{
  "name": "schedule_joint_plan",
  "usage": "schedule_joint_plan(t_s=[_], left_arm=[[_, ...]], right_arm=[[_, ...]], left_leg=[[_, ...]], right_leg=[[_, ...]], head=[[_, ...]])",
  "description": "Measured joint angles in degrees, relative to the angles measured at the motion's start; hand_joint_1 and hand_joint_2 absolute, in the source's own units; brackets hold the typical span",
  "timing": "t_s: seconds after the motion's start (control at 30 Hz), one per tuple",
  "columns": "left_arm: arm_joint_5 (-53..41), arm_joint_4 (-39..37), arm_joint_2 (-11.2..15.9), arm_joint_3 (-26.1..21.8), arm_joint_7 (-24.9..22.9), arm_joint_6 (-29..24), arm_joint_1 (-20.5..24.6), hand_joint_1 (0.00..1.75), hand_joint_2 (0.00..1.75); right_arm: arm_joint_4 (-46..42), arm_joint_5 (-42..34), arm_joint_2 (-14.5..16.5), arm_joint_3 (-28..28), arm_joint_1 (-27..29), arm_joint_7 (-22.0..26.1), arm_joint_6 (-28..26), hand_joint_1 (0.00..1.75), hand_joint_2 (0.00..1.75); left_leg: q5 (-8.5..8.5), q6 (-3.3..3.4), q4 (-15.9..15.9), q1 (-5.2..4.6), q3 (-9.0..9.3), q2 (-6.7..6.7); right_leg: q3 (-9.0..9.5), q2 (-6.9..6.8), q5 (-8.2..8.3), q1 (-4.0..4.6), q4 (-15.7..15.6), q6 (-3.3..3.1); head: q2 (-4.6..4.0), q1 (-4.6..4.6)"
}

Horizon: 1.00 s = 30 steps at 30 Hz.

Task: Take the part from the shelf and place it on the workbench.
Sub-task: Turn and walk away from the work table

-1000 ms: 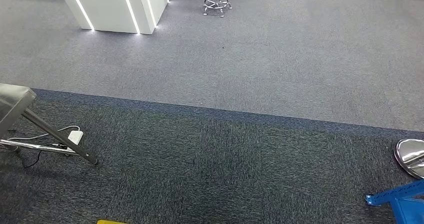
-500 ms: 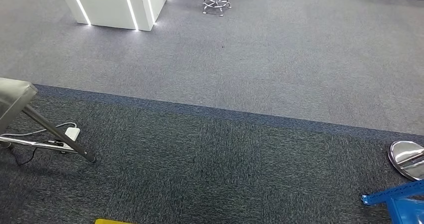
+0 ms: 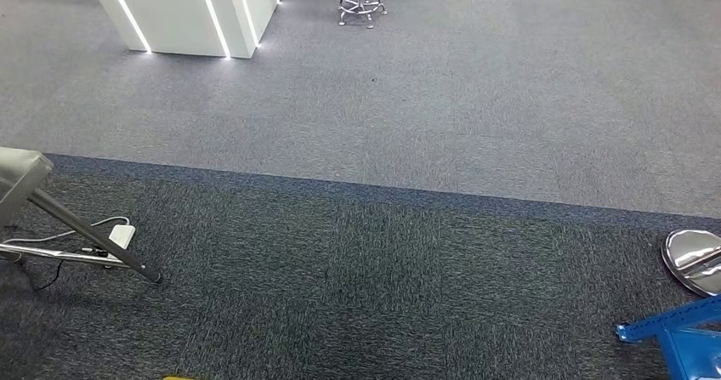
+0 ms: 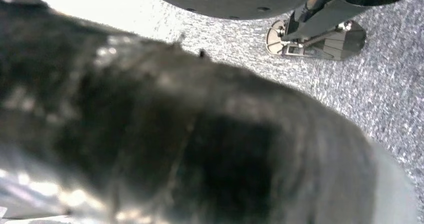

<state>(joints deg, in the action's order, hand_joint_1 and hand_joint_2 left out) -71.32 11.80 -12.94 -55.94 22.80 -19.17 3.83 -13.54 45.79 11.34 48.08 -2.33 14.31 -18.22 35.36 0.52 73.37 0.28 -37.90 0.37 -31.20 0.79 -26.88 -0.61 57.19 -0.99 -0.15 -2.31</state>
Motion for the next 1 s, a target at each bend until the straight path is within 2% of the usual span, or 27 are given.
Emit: schedule_joint_plan(t_s=[0.03, 0.07, 0.13, 0.17, 0.2, 0.23, 0.33, 0.4, 0.47, 0.5, 0.53, 0.57, 0.6, 0.63, 0.7, 0.73, 0.77, 0.83, 0.87, 0.93, 1.0], left_arm=[[0.0, 0.0, 0.0, 0.0, 0.0, 0.0, -0.1, 0.00, 0.00], [0.0, 0.0, 0.0, 0.0, 0.0, 0.0, -0.2, 0.00, 0.00], [0.0, 0.0, 0.0, -0.1, 0.0, 0.0, -0.2, 0.00, 0.00], [0.0, 0.0, 0.0, -0.1, 0.0, 0.0, -0.2, 0.00, 0.00], [0.1, 0.0, 0.0, -0.1, 0.0, 0.0, -0.2, 0.00, 0.00], [0.1, 0.0, 0.0, -0.2, 0.0, 0.0, -0.1, 0.00, 0.00], [0.2, 0.0, 0.0, -0.2, 0.0, 0.0, -0.2, 0.00, 0.00], [0.2, 0.0, 0.0, -0.2, 0.0, 0.0, -0.2, 0.00, 0.00], [0.2, 0.0, -0.1, -0.3, 0.0, 0.0, -0.2, 0.00, 0.00], [0.2, 0.0, -0.1, -0.3, 0.0, 0.0, -0.3, 0.00, 0.00], [0.2, 0.0, -0.1, -0.3, 0.0, 0.0, -0.3, 0.00, 0.00], [0.2, 0.0, -0.1, -0.3, 0.0, 0.0, -0.3, 0.00, 0.00], [0.2, 0.0, -0.1, -0.3, 0.0, 0.0, -0.3, 0.00, 0.00], [0.2, 0.0, -0.1, -0.3, 0.0, 0.0, -0.3, 0.00, 0.00], [0.2, 0.0, -0.2, -0.3, 0.0, 0.0, -0.3, 0.00, 0.00], [0.2, 0.0, -0.2, -0.3, 0.0, 0.0, -0.3, 0.00, 0.00], [0.2, 0.0, -0.2, -0.3, 0.0, 0.0, -0.3, 0.00, 0.00], [0.2, 0.0, -0.2, -0.3, 0.0, 0.1, -0.2, 0.00, 0.00], [0.2, 0.0, -0.2, -0.3, 0.0, 0.1, -0.2, 0.00, 0.00], [0.2, 0.0, -0.2, -0.4, 0.0, 0.1, -0.2, 0.00, 0.00], [0.2, 0.0, -0.2, -0.4, 0.2, 0.3, -0.3, 0.00, 0.00]], right_arm=[[0.0, 0.1, 0.0, -0.1, 0.0, 0.0, 0.0, 0.00, 0.00], [0.0, 0.2, 0.0, -0.2, 0.0, 0.0, 0.1, 0.00, 0.00], [0.1, 0.4, 0.0, -0.4, 0.0, -0.1, 0.0, 0.00, 0.00], [0.1, 0.4, 0.0, -0.5, 0.0, 0.0, 0.0, 0.00, 0.00], [0.1, 0.5, 0.0, -0.5, 0.0, 0.0, 0.0, 0.00, 0.00], [0.2, 0.5, 0.0, -0.6, 0.0, 0.0, -0.1, 0.00, 0.00], [0.2, 0.6, 0.0, -0.9, 0.0, 0.1, -0.3, 0.00, 0.00], [0.2, 0.6, 0.0, -1.0, 0.0, 0.0, -0.4, 0.00, 0.00], [0.2, 0.6, 0.0, -1.0, 0.0, 0.0, -0.5, 0.00, 0.00], [0.3, 0.6, 0.0, -1.0, 0.0, -0.1, -0.5, 0.00, 0.00], [0.3, 0.6, 0.0, -1.0, 0.0, -0.2, -0.5, 0.00, 0.00], [0.3, 0.6, 0.0, -1.0, 0.0, -0.3, -0.4, 0.00, 0.00], [0.3, 0.6, 0.0, -1.0, 0.1, -0.4, -0.4, 0.00, 0.00], [0.3, 0.5, 0.0, -1.0, 0.1, -0.4, -0.4, 0.00, 0.00], [0.3, 0.6, 0.0, -1.0, 0.0, -0.4, -0.4, 0.00, 0.00], [0.3, 0.6, 0.0, -1.0, 0.0, -0.4, -0.5, 0.00, 0.00], [0.3, 0.6, 0.0, -1.0, -0.1, -0.4, -0.5, 0.00, 0.00], [0.3, 0.6, 0.0, -1.0, -0.1, -0.4, -0.5, 0.00, 0.00], [0.3, 0.6, 0.0, -1.0, 0.0, -0.5, -0.5, 0.00, 0.00], [0.3, 0.6, 0.0, -1.0, 0.0, -0.5, -0.6, 0.00, 0.00], [0.3, 0.7, 0.0, -1.0, 0.0, -0.5, -0.6, 0.00, 0.00]], left_leg=[[-0.31, -0.08, 0.8, 0.04, -0.46, 0.00], [-1.70, -0.08, -0.5, 0.07, 0.13, 0.00], [-5.78, 0.17, -8.2, 0.14, 3.67, -0.13], [-7.12, 0.34, -11.8, 0.09, 5.36, -0.24], [-7.83, 0.53, -14.2, 0.04, 6.44, -0.36], [-7.86, 0.72, -15.2, -0.03, 6.82, -0.46], [-8.18, 1.64, -15.6, -0.01, 6.86, -0.35], [-8.53, 2.39, -16.0, 0.17, 6.91, -0.14], [-8.56, 2.69, -16.0, 0.10, 6.80, 0.11], [-8.54, 2.72, -16.0, 0.05, 6.76, 0.23], [-8.51, 2.74, -16.0, 0.01, 6.76, 0.34], [-8.46, 2.74, -15.9, -0.01, 6.79, 0.39], [-8.39, 2.70, -15.9, -0.01, 6.87, 0.39], [-8.30, 2.61, -15.8, -0.01, 6.96, 0.39], [-8.09, 2.21, -15.6, -0.25, 6.99, 0.38], [-8.02, 1.96, -15.5, -0.35, 6.95, 0.40], [-8.00, 1.66, -15.5, -0.43, 6.93, 0.42], [-7.80, 1.02, -15.4, -0.38, 6.96, 0.40], [-7.18, 0.69, -14.6, -0.34, 6.69, 0.32], [-4.18, 0.17, -9.8, -0.16, 4.62, 0.14], [-0.65, -0.16, -2.2, -0.04, 1.08, 0.11]], right_leg=[[0.04, 0.10, -0.03, 0.01, 0.0, 0.00], [0.11, 0.21, -0.08, 0.01, 0.1, 0.03], [0.28, 0.44, -0.27, 0.00, 0.2, 0.29], [0.27, 0.52, -0.43, 0.10, 0.4, 0.52], [0.20, 0.56, -0.52, 0.19, 0.6, 0.78], [0.10, 0.57, -0.57, 0.28, 0.7, 1.06], [-0.05, 0.53, -0.84, 0.24, 1.0, 1.97], [-1.46, 0.20, -3.11, 0.10, 4.2, 2.53], [-4.88, -0.10, -6.86, -0.06, 11.4, 2.95], [-6.58, -0.14, -8.07, -0.13, 14.9, 3.11], [-7.53, -0.18, -8.22, -0.17, 16.7, 3.20], [-7.45, -0.24, -7.24, -0.17, 16.4, 3.22], [-6.27, -0.33, -5.34, -0.17, 13.9, 3.13], [-4.30, -0.49, -3.11, -0.14, 9.8, 2.92], [-1.13, -0.78, -0.64, 0.14, 2.9, 2.37], [-0.48, -0.85, -0.36, 0.29, 1.4, 2.12], [-0.46, -0.83, -0.54, 0.45, 1.0, 1.89], [-0.41, -0.76, -0.31, 0.23, 0.7, 1.29], [-0.29, -0.77, -0.17, 0.09, 0.5, 0.91], [-0.13, -0.82, 0.00, -0.08, 0.2, 0.34], [-0.18, -0.81, -0.05, 0.02, 0.2, 0.11]], head=[[0.00, 0.01], [0.00, 0.01], [0.00, 0.00], [0.00, 0.00], [0.00, -0.02], [0.00, -0.04], [0.00, -0.05], [0.00, -0.10], [0.00, -0.15], [0.00, -0.14], [0.00, -0.14], [0.00, -0.14], [0.00, -0.14], [0.00, -0.15], [0.00, -0.12], [0.00, -0.11], [0.00, -0.08], [0.00, -0.08], [0.00, -0.07], [0.00, -0.04], [0.00, -0.02]])
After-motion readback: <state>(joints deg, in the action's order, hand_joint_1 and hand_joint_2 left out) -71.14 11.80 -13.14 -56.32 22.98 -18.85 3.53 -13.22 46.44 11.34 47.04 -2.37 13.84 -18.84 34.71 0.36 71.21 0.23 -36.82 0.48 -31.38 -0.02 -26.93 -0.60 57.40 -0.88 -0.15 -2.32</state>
